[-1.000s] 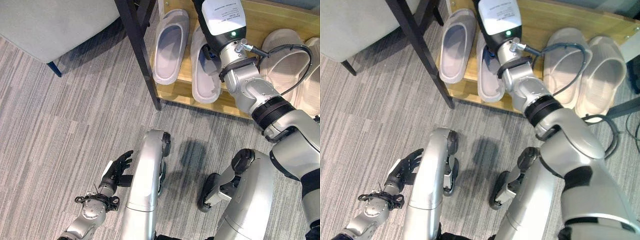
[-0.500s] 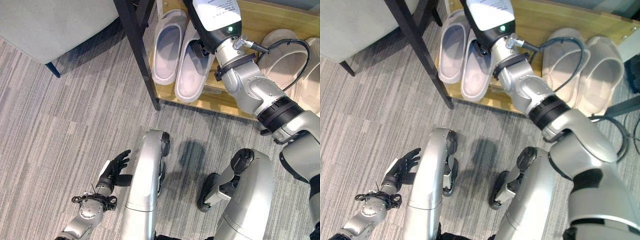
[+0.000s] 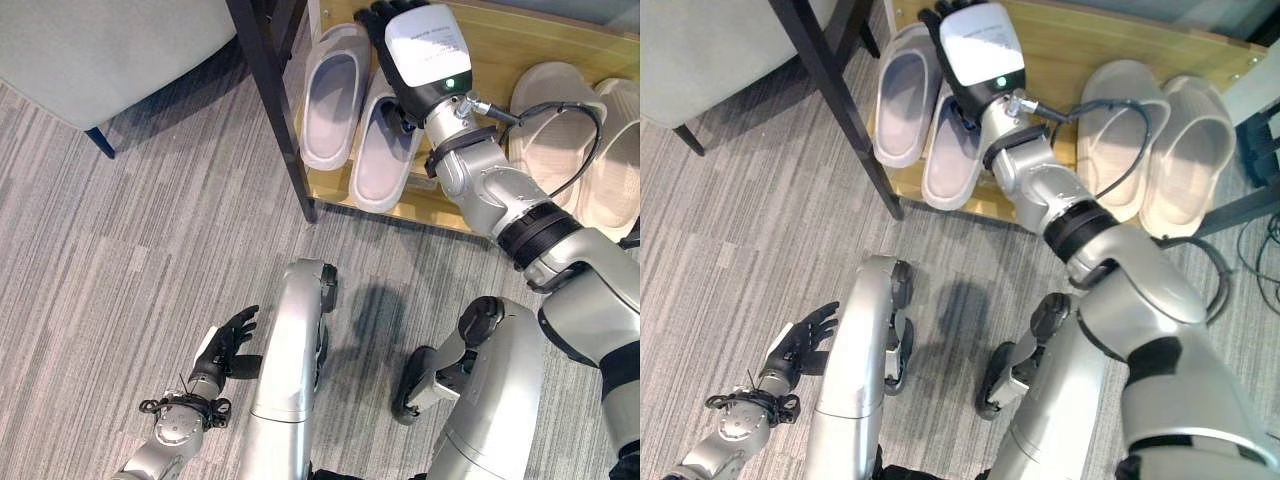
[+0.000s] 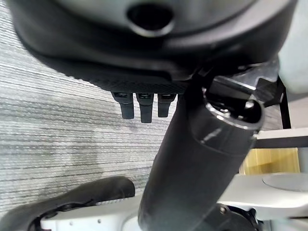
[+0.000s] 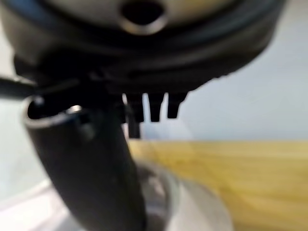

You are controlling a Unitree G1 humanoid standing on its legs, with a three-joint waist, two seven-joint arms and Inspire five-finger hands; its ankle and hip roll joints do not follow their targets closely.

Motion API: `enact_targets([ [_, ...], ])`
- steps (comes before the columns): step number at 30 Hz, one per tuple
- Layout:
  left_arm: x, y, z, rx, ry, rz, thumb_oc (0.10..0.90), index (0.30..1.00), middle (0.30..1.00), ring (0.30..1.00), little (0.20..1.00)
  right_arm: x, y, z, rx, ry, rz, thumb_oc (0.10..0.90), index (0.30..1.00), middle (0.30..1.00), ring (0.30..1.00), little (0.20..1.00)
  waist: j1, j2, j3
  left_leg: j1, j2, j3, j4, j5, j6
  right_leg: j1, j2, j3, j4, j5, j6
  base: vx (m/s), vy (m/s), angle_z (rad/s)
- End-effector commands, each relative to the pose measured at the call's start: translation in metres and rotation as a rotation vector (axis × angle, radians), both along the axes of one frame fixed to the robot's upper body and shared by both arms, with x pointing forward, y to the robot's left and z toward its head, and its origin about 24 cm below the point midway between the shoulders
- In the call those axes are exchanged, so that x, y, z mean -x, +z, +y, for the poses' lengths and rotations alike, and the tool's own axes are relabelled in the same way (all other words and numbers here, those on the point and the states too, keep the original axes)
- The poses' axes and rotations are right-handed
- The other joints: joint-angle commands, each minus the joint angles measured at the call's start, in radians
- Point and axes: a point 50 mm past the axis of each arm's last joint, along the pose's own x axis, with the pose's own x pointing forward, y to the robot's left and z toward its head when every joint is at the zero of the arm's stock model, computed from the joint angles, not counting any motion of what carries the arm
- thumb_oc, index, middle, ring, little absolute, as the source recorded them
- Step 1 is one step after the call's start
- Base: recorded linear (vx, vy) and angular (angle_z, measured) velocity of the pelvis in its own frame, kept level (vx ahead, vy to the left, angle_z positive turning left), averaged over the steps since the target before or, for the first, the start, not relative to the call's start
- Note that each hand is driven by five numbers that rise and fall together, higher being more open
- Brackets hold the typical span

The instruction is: Arrange the slippers neatly on the shoe rack.

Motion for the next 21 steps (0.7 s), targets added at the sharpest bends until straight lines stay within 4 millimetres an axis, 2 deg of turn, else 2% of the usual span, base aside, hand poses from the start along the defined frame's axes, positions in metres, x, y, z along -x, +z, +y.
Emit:
enact_targets([
  [1, 0.002, 0.016, -0.013, 0.040, -0.057, -0.105, 0.800, 0.900, 0.900, 0.900, 0.900, 0.013, 0.050, 0.011, 0.011, 0.052, -0.188, 0.800, 0.900, 0.900, 0.900, 0.900, 0.050, 0.039, -0.031, -0.002, -0.069, -0.072, -0.100, -0.040, -0.064, -0.051, -0.057, 0.059, -0.038, 0.071, -0.025, 0.00, 0.000, 0.00],
  [7, 0.002, 0.016, -0.011, 0.038, -0.043, -0.109, 0.800, 0.900, 0.900, 0.900, 0.900, 0.019, 0.053, 0.010, 0.011, 0.080, -0.209, 0.800, 0.900, 0.900, 0.900, 0.900, 0.043, 0.022, -0.031, -0.002, -0.073, -0.064, -0.110, -0.042, -0.068, -0.051, -0.058, 0.069, -0.039, 0.070, -0.026, 0.00, 0.000, 0.00],
  [16, 0.008, 0.015, -0.007, 0.039, 0.000, -0.105, 0.800, 0.900, 0.900, 0.900, 0.900, 0.053, 0.055, 0.001, 0.023, 0.195, -0.319, 0.800, 0.900, 0.900, 0.900, 0.900, 0.018, 0.005, -0.031, -0.002, -0.068, -0.057, -0.112, -0.048, -0.066, -0.051, -0.060, 0.071, -0.047, 0.069, -0.025, 0.00, 0.000, 0.00],
  [19, 0.008, 0.016, -0.007, 0.039, 0.010, -0.115, 0.800, 0.900, 0.900, 0.900, 0.900, 0.066, 0.050, 0.001, 0.014, 0.252, -0.339, 0.800, 0.900, 0.900, 0.900, 0.900, 0.010, 0.005, -0.031, -0.002, -0.064, -0.057, -0.111, -0.047, -0.064, -0.051, -0.059, 0.069, -0.047, 0.068, -0.023, 0.00, 0.000, 0.00],
  [21, 0.010, 0.017, -0.005, 0.041, 0.028, -0.122, 0.800, 0.900, 0.900, 0.900, 0.900, 0.082, 0.035, -0.003, -0.005, 0.313, -0.323, 0.800, 0.900, 0.900, 0.900, 0.900, -0.005, -0.003, -0.031, -0.002, -0.061, -0.054, -0.108, -0.045, -0.062, -0.051, -0.057, 0.069, -0.047, 0.066, -0.024, 0.00, 0.000, 0.00],
])
